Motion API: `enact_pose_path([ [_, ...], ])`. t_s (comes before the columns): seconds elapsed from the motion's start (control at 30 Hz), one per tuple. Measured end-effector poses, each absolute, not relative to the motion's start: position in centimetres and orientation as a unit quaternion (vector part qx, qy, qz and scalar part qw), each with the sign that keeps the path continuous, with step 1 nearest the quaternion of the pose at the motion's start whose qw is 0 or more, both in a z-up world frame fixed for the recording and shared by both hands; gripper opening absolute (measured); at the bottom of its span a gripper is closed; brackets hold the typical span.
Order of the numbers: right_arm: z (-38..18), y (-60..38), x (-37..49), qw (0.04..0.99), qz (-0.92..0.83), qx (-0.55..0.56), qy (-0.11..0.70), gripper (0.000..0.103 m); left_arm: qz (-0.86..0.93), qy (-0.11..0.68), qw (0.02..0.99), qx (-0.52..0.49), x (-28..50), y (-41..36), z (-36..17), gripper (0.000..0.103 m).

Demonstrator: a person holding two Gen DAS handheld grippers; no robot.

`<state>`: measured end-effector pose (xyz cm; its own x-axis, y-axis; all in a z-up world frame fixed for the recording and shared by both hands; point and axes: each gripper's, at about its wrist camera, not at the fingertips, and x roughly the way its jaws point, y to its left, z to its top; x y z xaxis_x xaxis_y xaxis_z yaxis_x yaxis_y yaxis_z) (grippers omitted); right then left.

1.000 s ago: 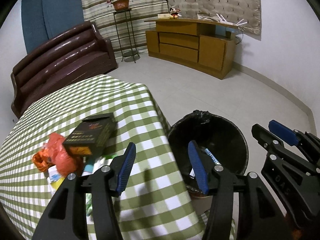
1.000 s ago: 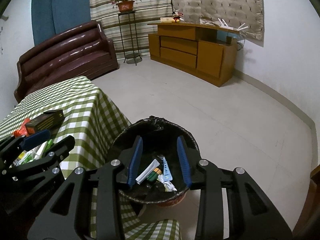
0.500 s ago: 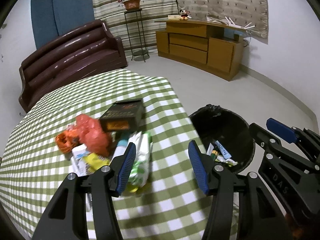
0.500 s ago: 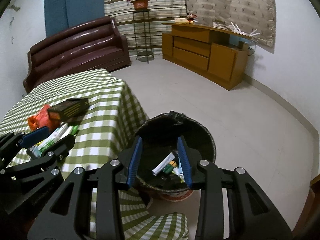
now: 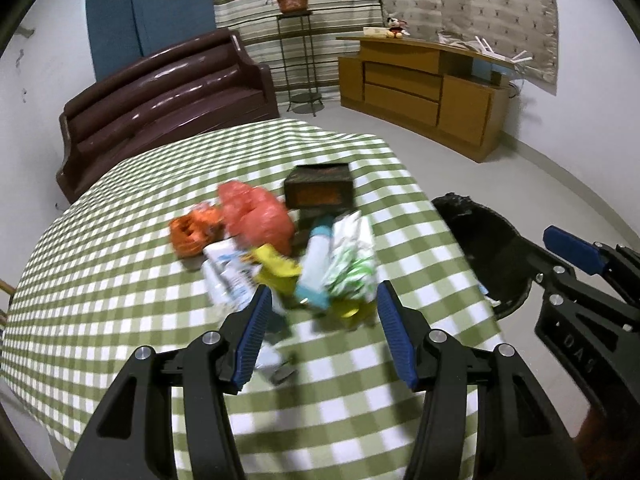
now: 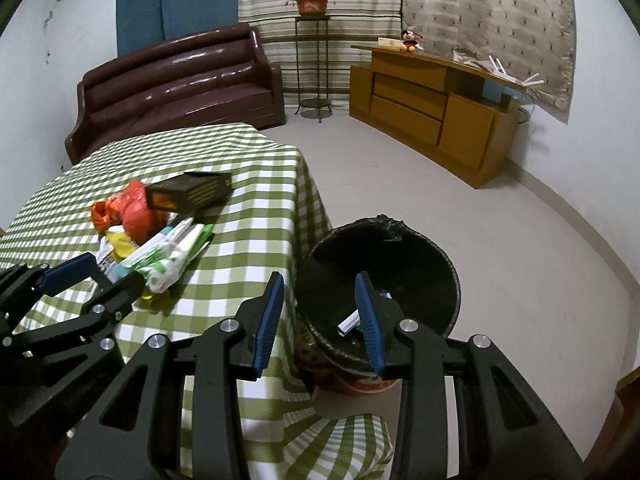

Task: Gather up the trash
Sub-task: 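Move both open tools back over the table, then grasp the rolled white paper tube with the left tool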

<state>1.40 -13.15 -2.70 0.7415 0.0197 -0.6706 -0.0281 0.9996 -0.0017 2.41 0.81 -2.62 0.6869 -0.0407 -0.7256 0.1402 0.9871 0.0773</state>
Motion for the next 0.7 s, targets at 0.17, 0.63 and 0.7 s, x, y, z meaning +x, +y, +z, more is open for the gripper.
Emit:
enact_pose_path([
  [0.17,-2.8,-12.1,1.0,0.933,0.018,-0.015,0.360,0.037,-0.034,0.404,0.913,0.050,1.8,3.2,-3.3,0.056],
  [0.63,-3.3,-11.0,0.8,0.930,0.026,-0.022,0.366,0.037,-0.008,0.438,0.898,0.024,1.9,6.8,-5.3,0.057],
  [0.7,-3.4,-11.0,0.8,0.930,0.027,-0.020,0.367,0.037,-0.003,0.442,0.897,0.024,1.9,7.3,-5.5,0.057],
])
